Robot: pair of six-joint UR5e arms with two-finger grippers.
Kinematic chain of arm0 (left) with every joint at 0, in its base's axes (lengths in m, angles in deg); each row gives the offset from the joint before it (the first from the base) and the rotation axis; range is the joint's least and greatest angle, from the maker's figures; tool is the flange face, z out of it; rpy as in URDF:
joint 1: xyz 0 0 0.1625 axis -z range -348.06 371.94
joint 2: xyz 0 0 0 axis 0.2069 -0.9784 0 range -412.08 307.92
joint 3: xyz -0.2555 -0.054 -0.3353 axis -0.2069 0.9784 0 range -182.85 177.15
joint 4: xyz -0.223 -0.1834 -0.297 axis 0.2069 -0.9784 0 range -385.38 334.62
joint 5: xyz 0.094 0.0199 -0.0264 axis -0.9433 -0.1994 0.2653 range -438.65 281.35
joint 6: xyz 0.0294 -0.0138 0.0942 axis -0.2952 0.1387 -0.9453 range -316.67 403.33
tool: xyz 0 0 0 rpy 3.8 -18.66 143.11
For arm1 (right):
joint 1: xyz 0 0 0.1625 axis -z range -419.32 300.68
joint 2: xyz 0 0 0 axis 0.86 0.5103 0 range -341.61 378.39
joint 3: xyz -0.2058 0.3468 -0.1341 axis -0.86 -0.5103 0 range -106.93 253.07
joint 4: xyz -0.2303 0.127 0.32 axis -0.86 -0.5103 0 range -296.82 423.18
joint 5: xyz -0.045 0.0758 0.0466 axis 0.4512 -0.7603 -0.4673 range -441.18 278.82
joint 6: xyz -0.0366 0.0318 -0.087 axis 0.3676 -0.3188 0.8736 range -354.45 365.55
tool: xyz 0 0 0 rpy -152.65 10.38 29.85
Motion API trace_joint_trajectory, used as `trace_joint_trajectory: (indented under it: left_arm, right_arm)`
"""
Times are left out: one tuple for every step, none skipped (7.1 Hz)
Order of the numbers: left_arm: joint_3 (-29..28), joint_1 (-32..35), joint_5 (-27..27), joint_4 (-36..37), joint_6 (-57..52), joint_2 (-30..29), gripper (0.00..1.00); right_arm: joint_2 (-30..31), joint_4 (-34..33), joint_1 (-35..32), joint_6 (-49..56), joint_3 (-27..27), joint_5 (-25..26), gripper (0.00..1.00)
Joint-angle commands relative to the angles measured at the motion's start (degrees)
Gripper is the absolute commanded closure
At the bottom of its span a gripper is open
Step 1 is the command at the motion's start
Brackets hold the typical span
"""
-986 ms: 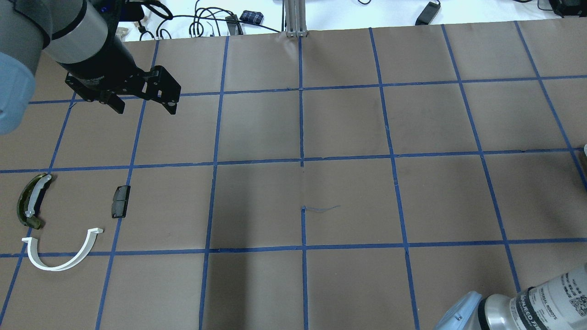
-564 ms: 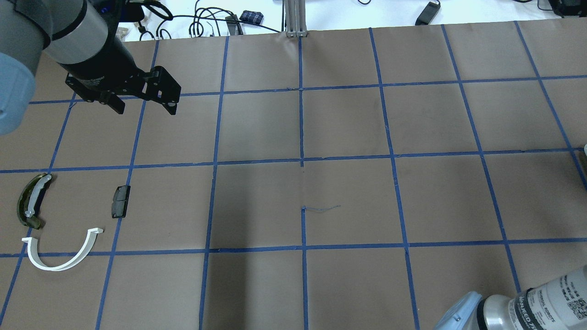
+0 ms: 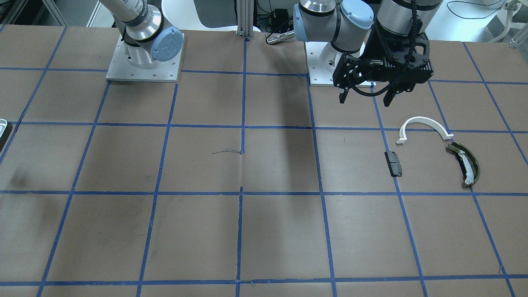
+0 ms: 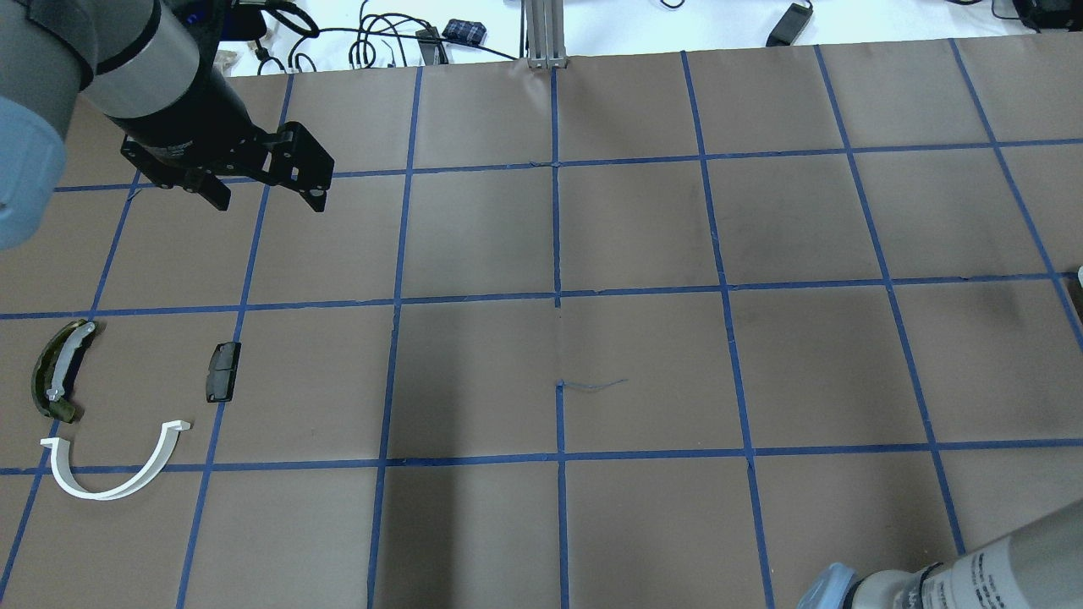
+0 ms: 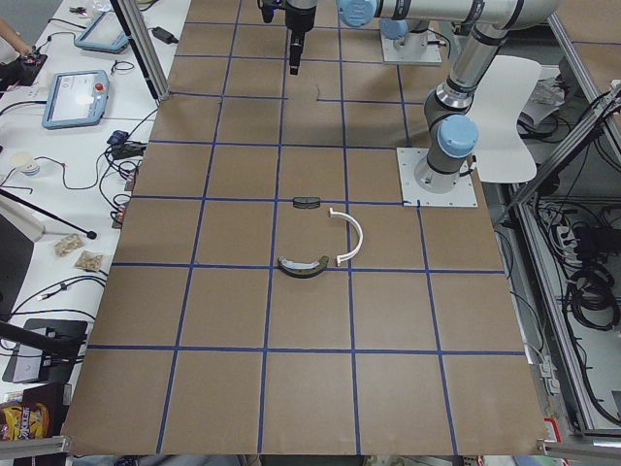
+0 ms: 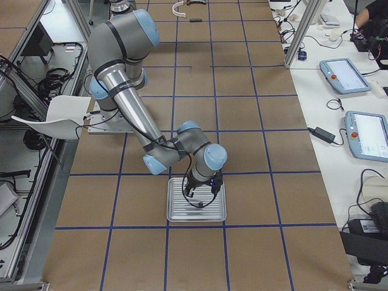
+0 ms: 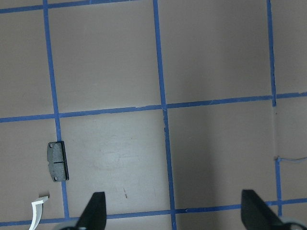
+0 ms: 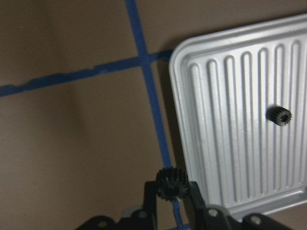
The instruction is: Place bearing gear from tray to pile
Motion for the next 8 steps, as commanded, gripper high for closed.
trace_joint_trajectory:
  left_arm:
    - [-0.1,0.0,0.0,0.0,0.0,0.0,0.0]
    - [0.0,0.0,0.0,0.0,0.0,0.0,0.0]
    - [0.0,0.0,0.0,0.0,0.0,0.0,0.0]
    - [0.0,0.0,0.0,0.0,0.0,0.0,0.0]
    - [0.0,0.0,0.0,0.0,0.0,0.1,0.0]
    - [-0.1,0.0,0.0,0.0,0.0,0.1,0.0]
    - [-0.1,0.0,0.0,0.0,0.0,0.1,0.0]
    - [-0.1,0.0,0.0,0.0,0.0,0.1,0.0]
  right_arm:
    - [1.0,0.2,-10.9,-8.0,0.4,-4.1,1.0]
    - [1.1,0.6,-16.6,-13.2,1.0,-7.2,1.0]
    - [1.2,1.8,-22.0,-18.3,1.5,-8.8,1.0]
    - [1.2,2.1,-27.4,-25.6,1.8,-13.5,1.0]
    - [1.0,2.0,-32.9,-30.6,1.8,-15.8,1.0]
    - [0.4,1.9,-37.9,-35.0,1.8,-17.9,1.0]
    - [0.1,2.0,-40.7,-38.1,1.9,-20.2,1.0]
    - [-0.3,2.0,-44.1,-41.3,2.0,-21.4,1.0]
